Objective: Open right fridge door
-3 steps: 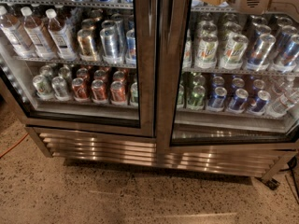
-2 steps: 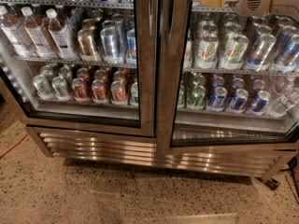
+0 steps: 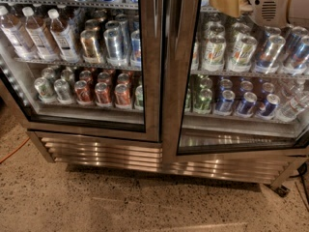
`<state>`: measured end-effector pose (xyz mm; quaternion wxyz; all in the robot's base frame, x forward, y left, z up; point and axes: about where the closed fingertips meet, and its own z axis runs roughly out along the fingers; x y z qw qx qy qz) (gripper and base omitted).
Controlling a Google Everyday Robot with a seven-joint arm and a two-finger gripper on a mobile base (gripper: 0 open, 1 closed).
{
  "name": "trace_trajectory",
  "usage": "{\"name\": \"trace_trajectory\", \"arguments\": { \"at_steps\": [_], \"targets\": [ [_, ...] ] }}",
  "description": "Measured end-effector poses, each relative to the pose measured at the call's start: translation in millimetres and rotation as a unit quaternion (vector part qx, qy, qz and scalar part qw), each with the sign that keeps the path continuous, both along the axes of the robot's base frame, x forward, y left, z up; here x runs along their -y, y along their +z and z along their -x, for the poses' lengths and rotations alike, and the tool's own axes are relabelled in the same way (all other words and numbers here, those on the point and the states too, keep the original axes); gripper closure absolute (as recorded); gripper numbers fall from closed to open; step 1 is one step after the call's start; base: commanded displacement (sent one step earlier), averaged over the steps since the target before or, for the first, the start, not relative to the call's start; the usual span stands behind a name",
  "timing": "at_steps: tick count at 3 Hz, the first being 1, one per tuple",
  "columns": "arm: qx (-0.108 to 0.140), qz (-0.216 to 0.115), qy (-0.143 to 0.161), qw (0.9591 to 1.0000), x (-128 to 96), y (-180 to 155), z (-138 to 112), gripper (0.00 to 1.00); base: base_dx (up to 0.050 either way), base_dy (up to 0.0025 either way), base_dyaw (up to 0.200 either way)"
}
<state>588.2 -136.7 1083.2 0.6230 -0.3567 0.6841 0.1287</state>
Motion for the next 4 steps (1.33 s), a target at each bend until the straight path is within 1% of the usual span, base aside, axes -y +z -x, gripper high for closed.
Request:
{"name": "trace_trajectory", "arguments": {
  "at_steps": [1,2,3,4],
  "targets": [
    [0.011,0.005,-0.056,0.9984,7.6,-5.4,-4.1,1.0,0.0,0.0,0.0],
    [0.022,0.0,-0.107,0.994,12.0,-10.3,-9.6,1.0,0.0,0.0,0.0],
    [0.029,-0.026,-0.147,0.9883,13.5,-15.5,-14.8,1.0,0.0,0.0,0.0],
    [0.03,-0.046,-0.158,0.986,15.3,-17.2,-19.0,1.0,0.0,0.0,0.0]
  ]
}}
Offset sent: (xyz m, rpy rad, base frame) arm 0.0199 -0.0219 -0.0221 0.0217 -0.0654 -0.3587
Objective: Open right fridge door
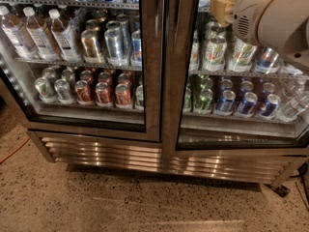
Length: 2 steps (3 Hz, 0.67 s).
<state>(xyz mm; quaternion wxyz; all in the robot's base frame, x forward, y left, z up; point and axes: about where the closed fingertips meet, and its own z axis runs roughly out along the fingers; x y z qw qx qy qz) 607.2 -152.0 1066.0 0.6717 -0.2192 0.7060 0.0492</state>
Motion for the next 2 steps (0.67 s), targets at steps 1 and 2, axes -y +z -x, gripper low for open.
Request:
{"name": "trace_trajectory", "arguments": {
  "at_steps": [1,2],
  "targets": [
    [0.007,-0.008,0.008,0.9999,-5.3,-0.2,-7.0,1.0,0.0,0.0,0.0],
    [0.011,-0.011,0.015,0.9998,-8.2,-1.6,-10.0,1.0,0.0,0.0,0.0]
  ]
}}
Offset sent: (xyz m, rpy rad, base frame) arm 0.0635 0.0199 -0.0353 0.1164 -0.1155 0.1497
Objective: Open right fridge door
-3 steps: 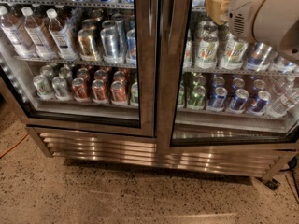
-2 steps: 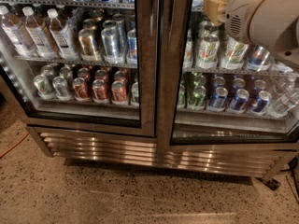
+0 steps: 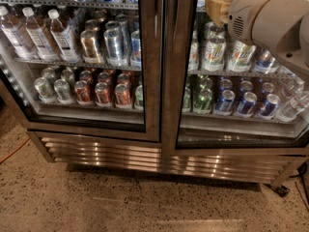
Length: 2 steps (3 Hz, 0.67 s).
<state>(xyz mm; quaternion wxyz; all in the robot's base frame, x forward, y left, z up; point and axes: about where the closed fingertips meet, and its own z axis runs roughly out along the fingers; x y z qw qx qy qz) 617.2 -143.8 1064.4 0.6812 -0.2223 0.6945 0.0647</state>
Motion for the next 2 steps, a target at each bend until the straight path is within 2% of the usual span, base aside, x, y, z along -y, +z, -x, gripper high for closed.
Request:
{"name": "trace_trajectory", "arguments": {
  "at_steps": [2],
  "targets": [
    [0.0,0.0,0.0,1.0,0.0,0.0,0.0,1.0,0.05,-0.00001,0.0]
  ]
}}
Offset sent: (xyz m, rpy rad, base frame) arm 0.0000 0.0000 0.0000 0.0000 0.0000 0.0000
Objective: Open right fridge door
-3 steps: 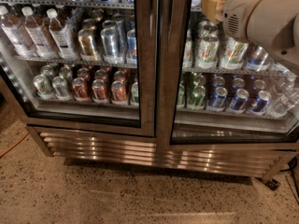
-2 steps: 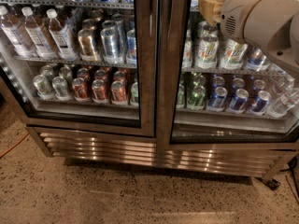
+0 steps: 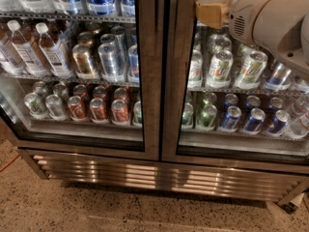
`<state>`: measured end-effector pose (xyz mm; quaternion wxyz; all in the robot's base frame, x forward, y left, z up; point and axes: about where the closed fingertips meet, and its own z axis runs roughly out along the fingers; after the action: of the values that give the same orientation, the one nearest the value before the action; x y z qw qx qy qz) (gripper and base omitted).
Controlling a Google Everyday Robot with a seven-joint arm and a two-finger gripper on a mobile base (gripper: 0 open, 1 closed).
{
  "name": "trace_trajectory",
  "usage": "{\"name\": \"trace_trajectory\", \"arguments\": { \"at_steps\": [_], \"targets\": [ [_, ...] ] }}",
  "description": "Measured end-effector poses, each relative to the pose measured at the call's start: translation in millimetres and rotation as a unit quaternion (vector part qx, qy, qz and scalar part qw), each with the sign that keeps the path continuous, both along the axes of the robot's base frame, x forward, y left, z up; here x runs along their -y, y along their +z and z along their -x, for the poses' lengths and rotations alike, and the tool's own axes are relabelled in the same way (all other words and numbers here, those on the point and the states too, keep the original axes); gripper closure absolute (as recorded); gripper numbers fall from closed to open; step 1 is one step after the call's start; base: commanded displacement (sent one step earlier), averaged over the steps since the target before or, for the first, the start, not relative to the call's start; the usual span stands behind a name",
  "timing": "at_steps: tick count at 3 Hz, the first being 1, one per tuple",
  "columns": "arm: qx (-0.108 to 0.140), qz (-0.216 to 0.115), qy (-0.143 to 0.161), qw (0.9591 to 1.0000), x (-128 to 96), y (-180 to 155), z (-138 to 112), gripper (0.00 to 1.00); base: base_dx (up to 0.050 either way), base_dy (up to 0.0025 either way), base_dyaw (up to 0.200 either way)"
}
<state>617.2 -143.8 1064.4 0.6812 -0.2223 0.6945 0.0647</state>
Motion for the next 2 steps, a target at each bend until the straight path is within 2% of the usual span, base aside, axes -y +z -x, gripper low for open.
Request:
{"name": "trace_trajectory", "arguments": {
  "at_steps": [1,2],
  "targets": [
    [0.0,0.0,0.0,1.0,0.0,0.0,0.0,1.0,-0.05,-0.00003,0.0],
    [0.0,0.0,0.0,1.0,0.0,0.1,0.0,0.82,0.0,0.0,0.0]
  ]
}}
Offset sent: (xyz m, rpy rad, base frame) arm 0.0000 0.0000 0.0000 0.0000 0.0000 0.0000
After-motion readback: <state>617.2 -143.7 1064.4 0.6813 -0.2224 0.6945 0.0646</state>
